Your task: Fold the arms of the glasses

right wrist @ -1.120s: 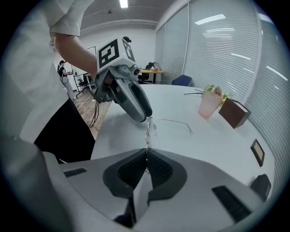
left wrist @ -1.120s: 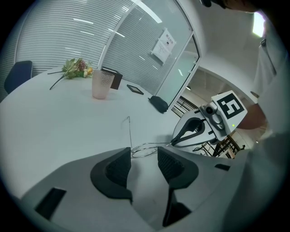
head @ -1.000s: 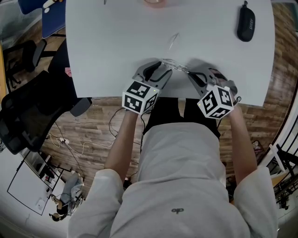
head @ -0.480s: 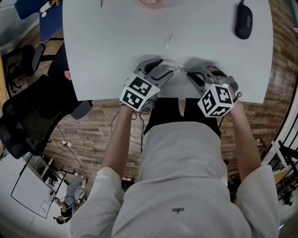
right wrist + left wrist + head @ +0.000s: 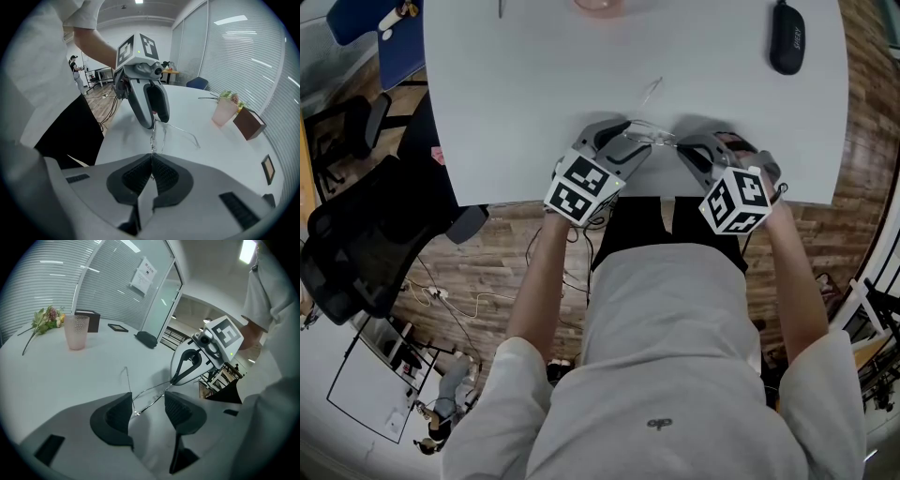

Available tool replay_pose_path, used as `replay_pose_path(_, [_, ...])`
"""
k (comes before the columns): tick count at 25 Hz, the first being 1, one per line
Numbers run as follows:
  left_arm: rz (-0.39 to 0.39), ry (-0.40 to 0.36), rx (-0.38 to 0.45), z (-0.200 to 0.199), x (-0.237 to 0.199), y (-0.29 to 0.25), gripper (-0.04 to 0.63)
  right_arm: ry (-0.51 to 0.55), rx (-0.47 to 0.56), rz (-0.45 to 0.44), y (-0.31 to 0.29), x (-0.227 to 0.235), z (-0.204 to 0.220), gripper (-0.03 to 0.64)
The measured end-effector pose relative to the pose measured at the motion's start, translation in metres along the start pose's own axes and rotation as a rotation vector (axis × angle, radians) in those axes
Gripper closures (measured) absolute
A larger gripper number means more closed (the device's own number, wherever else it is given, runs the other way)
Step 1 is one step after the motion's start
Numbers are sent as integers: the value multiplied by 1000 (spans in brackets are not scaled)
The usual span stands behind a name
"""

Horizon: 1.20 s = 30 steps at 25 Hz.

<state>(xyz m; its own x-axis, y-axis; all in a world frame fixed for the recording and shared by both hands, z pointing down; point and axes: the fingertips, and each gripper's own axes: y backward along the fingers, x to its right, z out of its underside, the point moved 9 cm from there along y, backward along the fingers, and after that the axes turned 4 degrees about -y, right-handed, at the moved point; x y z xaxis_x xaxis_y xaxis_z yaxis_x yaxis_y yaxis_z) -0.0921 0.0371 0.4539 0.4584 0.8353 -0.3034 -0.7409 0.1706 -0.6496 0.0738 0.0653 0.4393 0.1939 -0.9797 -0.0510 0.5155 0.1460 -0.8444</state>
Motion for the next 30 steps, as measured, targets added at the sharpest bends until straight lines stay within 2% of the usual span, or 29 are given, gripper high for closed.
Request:
replay_pose_path(15, [31, -35, -22, 2, 7, -3, 385, 8, -6, -2, 0, 2, 0, 609])
replay_pose_path(30, [22, -143, -62, 0, 6, -3, 453, 13, -22, -9, 2, 2, 0, 606])
